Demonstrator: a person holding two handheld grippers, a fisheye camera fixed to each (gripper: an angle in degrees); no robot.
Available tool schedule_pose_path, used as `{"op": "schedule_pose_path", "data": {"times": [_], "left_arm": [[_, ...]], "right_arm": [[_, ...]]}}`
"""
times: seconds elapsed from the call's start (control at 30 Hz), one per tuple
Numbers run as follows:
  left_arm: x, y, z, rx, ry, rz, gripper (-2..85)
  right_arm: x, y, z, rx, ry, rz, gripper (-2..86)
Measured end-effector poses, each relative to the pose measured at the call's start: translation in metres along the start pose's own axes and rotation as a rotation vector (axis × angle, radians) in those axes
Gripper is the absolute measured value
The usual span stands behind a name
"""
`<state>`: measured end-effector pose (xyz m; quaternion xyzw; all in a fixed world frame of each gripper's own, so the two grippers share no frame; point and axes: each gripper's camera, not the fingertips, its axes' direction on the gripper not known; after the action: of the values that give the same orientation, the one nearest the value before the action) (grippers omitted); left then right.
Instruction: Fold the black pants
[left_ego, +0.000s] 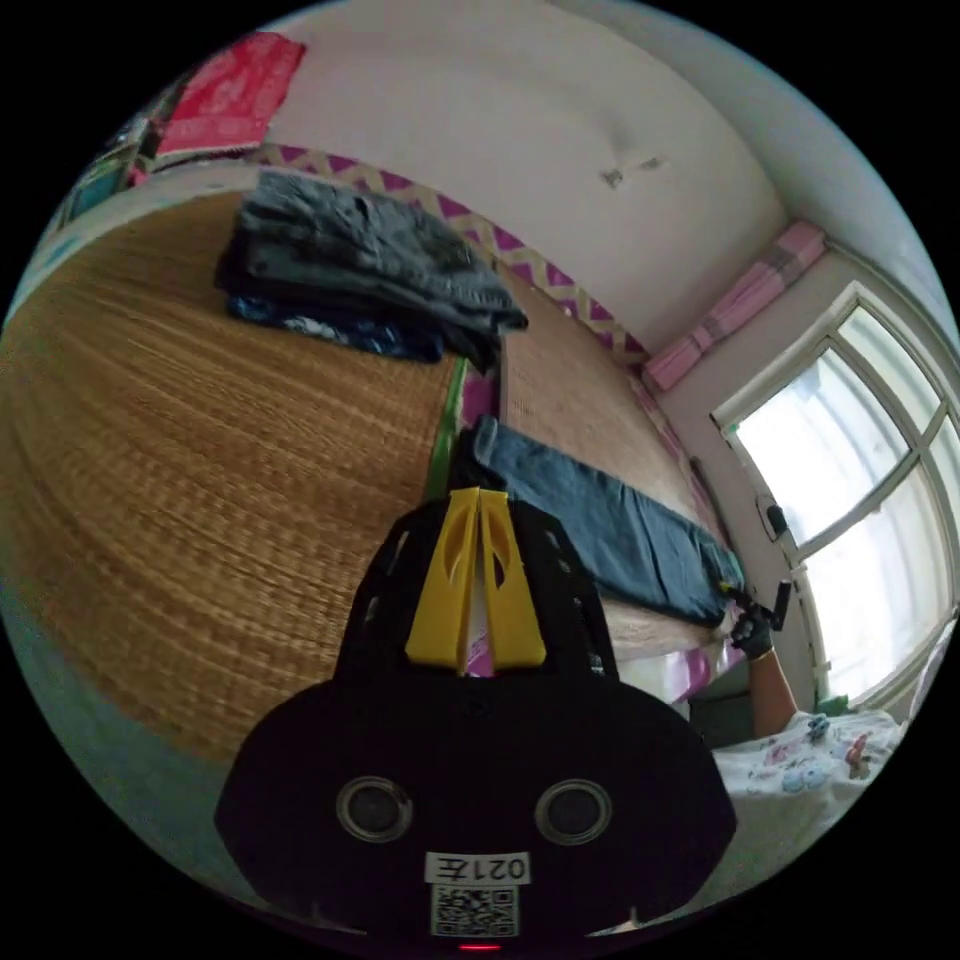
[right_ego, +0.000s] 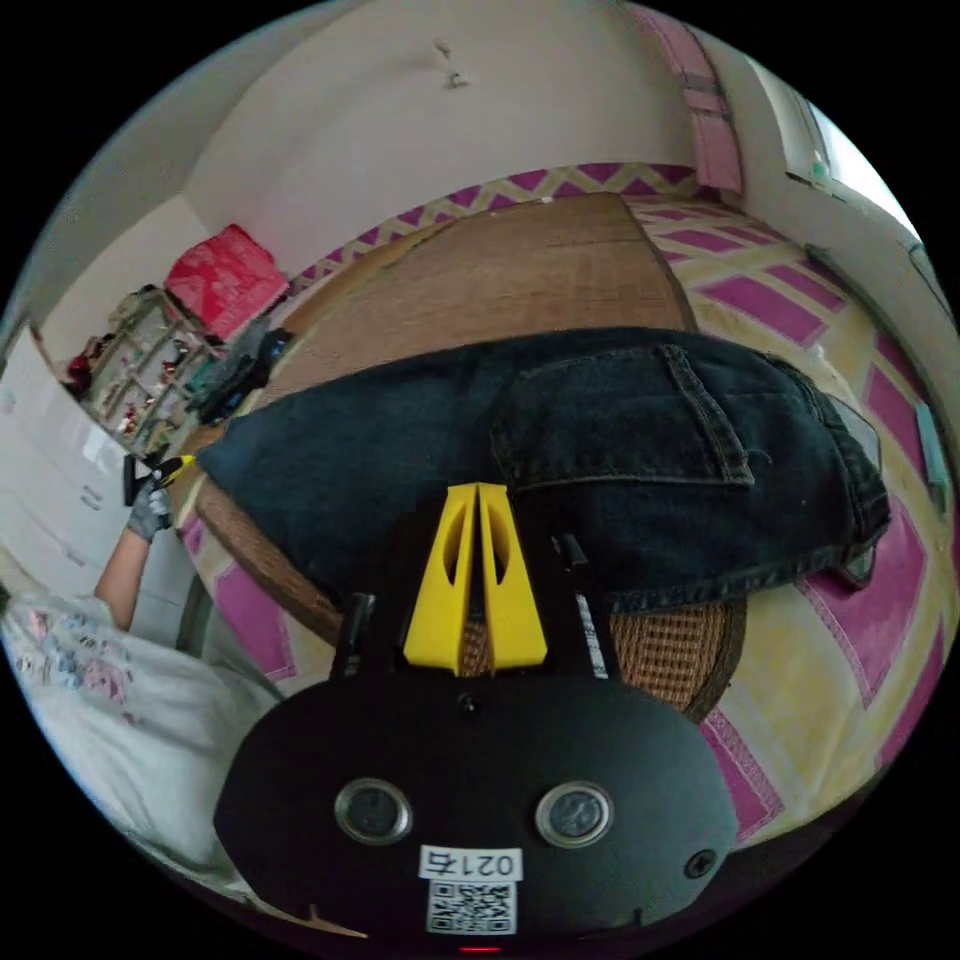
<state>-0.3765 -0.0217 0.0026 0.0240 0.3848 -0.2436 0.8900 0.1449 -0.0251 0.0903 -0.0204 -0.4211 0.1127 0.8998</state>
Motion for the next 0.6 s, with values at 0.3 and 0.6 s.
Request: {"op": "schedule_pose_path", "data": {"times": [0.3, 0.6], "left_arm": [[0.082, -0.08, 0.047, -0.129, 0.073, 0.447, 4.6], [0.137, -0.14, 0.154, -0.377, 0.064, 0.771, 9.1]], "right_arm": [[0.031, -0.122, 0.023, -0.13, 0.284, -0.415, 10.8], [0.094, -0.21, 0.086, -0.463, 0.209, -0.582, 10.0]]}}
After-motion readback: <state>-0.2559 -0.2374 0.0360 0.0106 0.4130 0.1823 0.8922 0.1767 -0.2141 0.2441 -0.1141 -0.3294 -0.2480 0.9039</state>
